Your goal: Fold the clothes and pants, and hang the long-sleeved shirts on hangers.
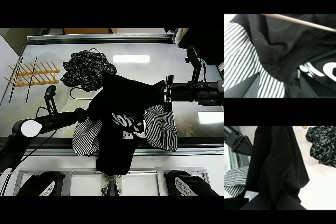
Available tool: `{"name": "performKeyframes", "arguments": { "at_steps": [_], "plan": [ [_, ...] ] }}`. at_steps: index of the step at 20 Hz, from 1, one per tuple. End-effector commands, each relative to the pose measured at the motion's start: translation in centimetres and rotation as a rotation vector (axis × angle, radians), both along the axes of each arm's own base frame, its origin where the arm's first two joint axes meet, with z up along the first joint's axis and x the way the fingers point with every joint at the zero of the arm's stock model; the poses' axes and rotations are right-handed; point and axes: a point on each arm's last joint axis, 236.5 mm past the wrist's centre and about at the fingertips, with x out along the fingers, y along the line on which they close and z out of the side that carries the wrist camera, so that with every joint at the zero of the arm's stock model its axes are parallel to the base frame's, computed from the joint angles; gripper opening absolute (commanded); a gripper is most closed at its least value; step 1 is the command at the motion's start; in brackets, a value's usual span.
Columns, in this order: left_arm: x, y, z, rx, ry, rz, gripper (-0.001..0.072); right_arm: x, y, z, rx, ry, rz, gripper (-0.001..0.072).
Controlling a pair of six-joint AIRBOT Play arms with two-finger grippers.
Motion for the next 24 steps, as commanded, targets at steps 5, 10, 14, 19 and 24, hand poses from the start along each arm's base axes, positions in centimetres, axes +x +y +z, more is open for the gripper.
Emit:
{"name": "performKeyframes", "arguments": {
  "at_steps": [5, 10, 14, 19, 24],
  "plan": [
    [2.5, -1.1, 2.1, -0.096, -0.032, 0.058, 0.049, -0.1, 0.0, 0.0, 0.0, 0.002, 0.004, 0.0015],
    [3.2, -1.4, 3.0, -0.098, -0.041, 0.05, 0.049, 0.0, 0.0, -0.1, 0.0, 0.003, 0.004, 0.0015],
    [3.3, -2.7, -0.5, -0.073, 0.051, 0.024, 0.049, 0.0, 0.1, -0.2, 0.0, 0.007, 0.004, 0.0015],
    [1.7, -4.6, -3.6, 0.007, 0.109, -0.07, 0.049, 0.0, 0.0, -0.2, 0.0, 0.007, 0.004, 0.0015],
    [0.8, -3.9, -4.7, 0.062, 0.144, -0.092, 0.0361, 0.0, 0.0, -0.2, 0.0, 0.006, 0.004, 0.0015]
  ]
}}
